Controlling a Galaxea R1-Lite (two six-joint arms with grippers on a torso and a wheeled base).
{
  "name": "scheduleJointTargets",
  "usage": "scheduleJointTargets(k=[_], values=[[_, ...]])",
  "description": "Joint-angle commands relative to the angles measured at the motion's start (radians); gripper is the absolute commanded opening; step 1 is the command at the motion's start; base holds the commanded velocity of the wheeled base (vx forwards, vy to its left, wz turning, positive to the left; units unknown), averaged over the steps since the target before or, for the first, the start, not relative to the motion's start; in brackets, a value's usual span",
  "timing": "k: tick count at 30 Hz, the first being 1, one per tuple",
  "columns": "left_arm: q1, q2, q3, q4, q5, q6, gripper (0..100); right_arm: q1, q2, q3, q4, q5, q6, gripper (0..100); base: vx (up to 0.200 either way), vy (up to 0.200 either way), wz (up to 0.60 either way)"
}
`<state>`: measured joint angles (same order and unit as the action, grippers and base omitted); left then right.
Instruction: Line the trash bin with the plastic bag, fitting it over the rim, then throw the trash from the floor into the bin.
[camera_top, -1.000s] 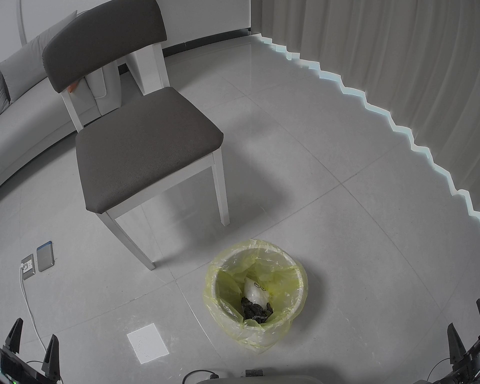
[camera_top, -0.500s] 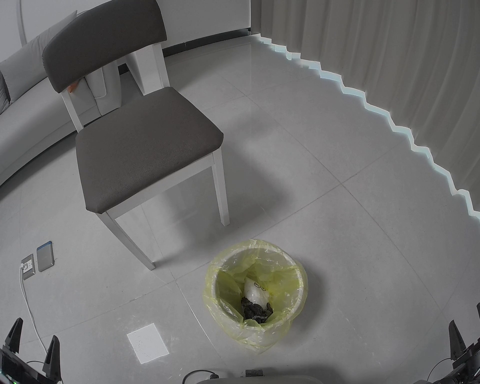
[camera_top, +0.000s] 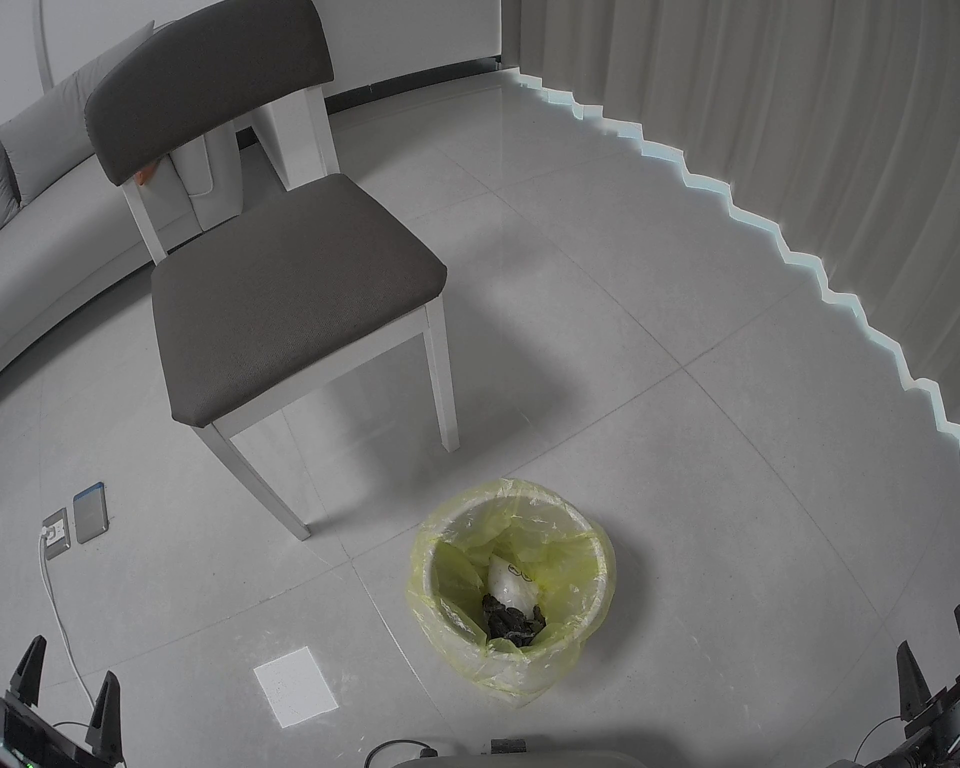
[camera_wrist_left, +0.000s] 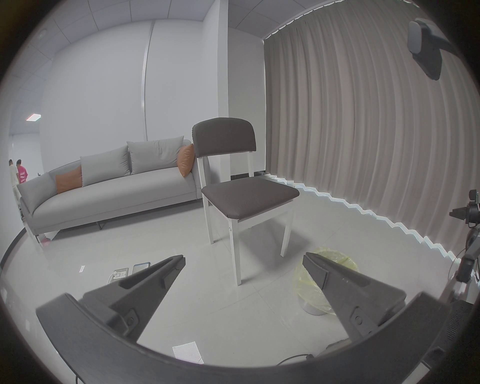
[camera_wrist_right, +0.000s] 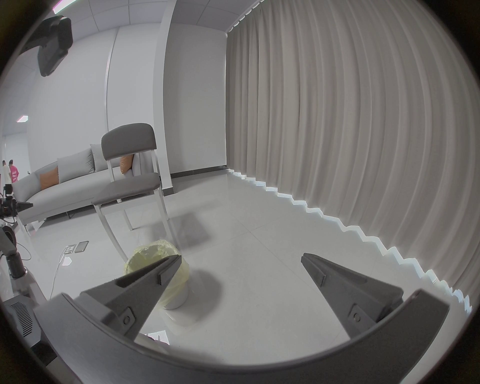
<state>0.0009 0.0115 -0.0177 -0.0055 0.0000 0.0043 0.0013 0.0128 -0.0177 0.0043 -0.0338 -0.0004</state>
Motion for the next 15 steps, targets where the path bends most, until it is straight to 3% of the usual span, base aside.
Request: scheduleJointTargets(k=[1,15], values=[[0.001,-0.011,0.018,-0.001,0.000,0.000,100,-0.001,-0.013,0.016,-0.001,0.002,-0.001,100,0.000,0.000,0.00],[0.001,-0.011,0.018,-0.001,0.000,0.000,100,-0.001,-0.013,0.016,0.000,0.000,0.010,100,0.000,0.000,0.00]])
